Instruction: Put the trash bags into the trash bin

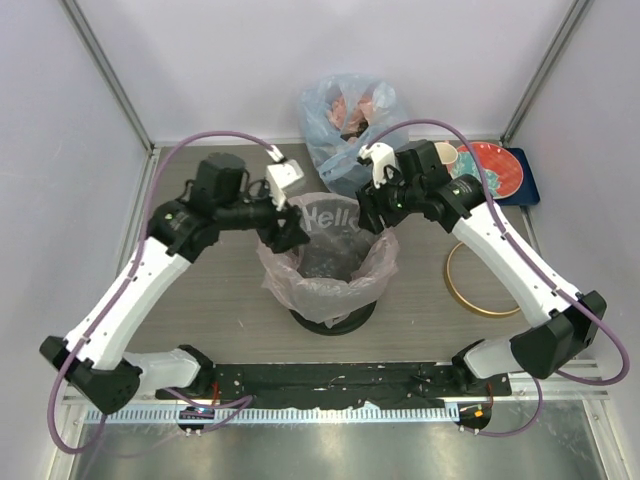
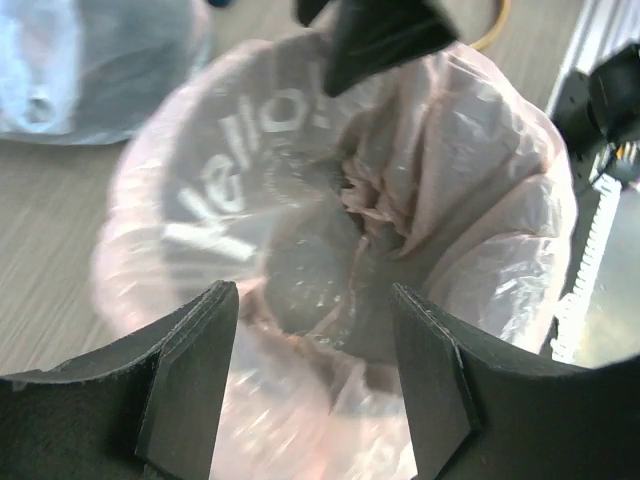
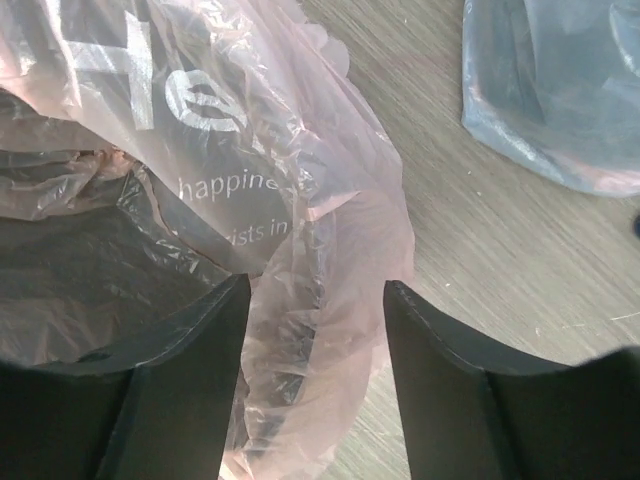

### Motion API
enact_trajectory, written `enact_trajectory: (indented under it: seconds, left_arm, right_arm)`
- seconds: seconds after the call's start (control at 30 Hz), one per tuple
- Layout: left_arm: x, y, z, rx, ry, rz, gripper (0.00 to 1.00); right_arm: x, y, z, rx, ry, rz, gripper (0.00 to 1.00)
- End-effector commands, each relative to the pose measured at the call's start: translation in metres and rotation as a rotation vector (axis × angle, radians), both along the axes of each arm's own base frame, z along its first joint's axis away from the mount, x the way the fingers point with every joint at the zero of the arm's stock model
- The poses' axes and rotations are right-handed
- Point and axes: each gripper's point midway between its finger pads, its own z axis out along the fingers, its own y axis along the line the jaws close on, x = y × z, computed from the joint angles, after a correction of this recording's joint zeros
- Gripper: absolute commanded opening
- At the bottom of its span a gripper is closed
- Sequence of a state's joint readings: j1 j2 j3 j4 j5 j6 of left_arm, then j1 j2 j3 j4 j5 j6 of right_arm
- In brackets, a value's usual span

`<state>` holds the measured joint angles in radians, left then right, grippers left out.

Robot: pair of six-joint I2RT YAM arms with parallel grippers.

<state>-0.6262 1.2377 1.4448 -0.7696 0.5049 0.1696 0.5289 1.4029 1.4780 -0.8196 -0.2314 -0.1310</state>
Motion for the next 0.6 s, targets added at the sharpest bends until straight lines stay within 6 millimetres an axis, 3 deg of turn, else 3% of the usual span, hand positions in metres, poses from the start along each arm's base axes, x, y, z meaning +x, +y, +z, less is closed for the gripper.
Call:
enact_trajectory:
  seconds: [0.0,0.03,0.13,0.23,0.47,0.57]
  left_arm:
    - [0.009,0.037,0.031,-0.080,-0.015,0.079,0.67]
    - [0.008,0.045,0.032,-0.079,-0.021,0.091,0.67]
    - [0.007,0.061,0.017,-0.073,0.027,0.106,0.67]
    - [0.009,0.070,0.004,-0.084,0.057,0.144,0.66]
    - [0.017,0.077,-0.002,-0.183,0.101,0.211,0.67]
    - [0.019,0.079,-0.008,-0.184,0.115,0.236,0.67]
  right_arm:
    - [-0.007,0.003,0.056,0.064,-0.118,0.050,0.68]
    - [-0.007,0.004,0.070,0.081,-0.150,0.061,0.71]
    - [-0.018,0.014,0.086,0.104,-0.159,0.145,0.72]
    - [-0.039,0.037,0.079,0.106,-0.114,0.269,0.67]
    - [-0.089,0.092,0.019,0.051,0.053,0.560,0.56]
    - [-0.110,0.102,-0.017,-0.013,0.129,0.684,0.56]
